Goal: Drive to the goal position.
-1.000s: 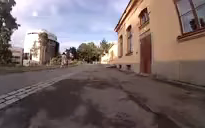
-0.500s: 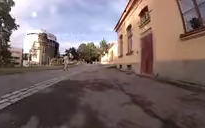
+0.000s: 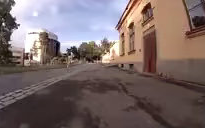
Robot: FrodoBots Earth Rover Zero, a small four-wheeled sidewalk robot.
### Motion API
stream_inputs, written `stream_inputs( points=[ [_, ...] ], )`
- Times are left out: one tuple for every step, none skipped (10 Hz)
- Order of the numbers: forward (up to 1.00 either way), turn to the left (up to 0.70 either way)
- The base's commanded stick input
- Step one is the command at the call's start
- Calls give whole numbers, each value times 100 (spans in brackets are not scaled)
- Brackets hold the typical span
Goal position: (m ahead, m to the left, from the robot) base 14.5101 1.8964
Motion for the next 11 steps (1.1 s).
stream_inputs(
  points=[
    [45, 5],
    [45, 23],
    [45, 27],
    [45, 27],
    [45, 27],
    [45, 23],
    [45, 6],
    [45, 0],
    [45, 0],
    [45, 0],
    [45, 0]
  ],
)
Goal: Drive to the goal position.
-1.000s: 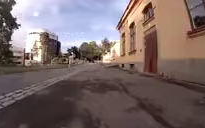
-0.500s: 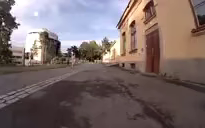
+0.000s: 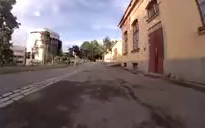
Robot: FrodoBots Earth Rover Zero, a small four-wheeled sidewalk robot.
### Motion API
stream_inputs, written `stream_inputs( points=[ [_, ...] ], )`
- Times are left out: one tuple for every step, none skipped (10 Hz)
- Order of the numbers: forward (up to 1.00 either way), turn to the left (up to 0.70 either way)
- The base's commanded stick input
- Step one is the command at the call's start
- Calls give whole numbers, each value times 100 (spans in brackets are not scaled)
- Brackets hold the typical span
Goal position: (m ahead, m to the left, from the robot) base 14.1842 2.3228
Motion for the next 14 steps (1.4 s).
stream_inputs(
  points=[
    [45, 0],
    [45, 0],
    [45, 24],
    [45, 27],
    [45, 12],
    [45, 0],
    [45, 0],
    [45, 0],
    [45, 0],
    [45, 0],
    [45, 0],
    [45, 0],
    [45, 0],
    [45, 0]
  ],
)
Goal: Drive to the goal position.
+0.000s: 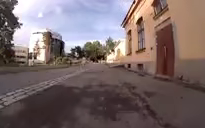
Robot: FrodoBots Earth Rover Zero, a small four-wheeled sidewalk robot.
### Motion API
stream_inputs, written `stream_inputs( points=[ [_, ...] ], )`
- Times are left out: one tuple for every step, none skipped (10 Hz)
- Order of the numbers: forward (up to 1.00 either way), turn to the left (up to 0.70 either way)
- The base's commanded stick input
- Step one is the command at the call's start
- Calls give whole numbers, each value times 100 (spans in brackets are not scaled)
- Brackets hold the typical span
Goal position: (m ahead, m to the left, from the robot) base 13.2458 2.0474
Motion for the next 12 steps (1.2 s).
stream_inputs(
  points=[
    [45, 0],
    [45, 0],
    [45, 0],
    [45, 0],
    [45, 0],
    [45, 0],
    [45, 0],
    [45, 0],
    [45, 0],
    [45, 0],
    [45, 0],
    [45, 7]
  ],
)
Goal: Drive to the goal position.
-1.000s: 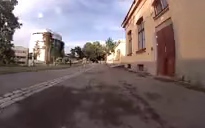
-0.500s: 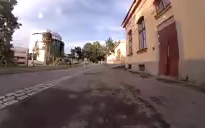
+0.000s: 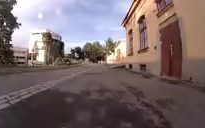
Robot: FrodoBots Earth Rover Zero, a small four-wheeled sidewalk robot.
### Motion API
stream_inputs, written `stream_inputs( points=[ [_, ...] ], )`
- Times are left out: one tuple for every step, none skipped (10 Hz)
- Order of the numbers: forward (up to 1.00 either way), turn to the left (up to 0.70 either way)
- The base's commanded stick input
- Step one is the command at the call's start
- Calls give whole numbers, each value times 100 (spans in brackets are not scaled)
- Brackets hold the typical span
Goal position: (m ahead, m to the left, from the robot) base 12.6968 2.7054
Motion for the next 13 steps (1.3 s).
stream_inputs(
  points=[
    [45, 27],
    [45, 27],
    [45, 15],
    [45, 0],
    [45, 0],
    [45, 0],
    [45, 0],
    [45, 0],
    [45, 0],
    [45, 0],
    [45, 0],
    [45, 0],
    [45, 0]
  ],
)
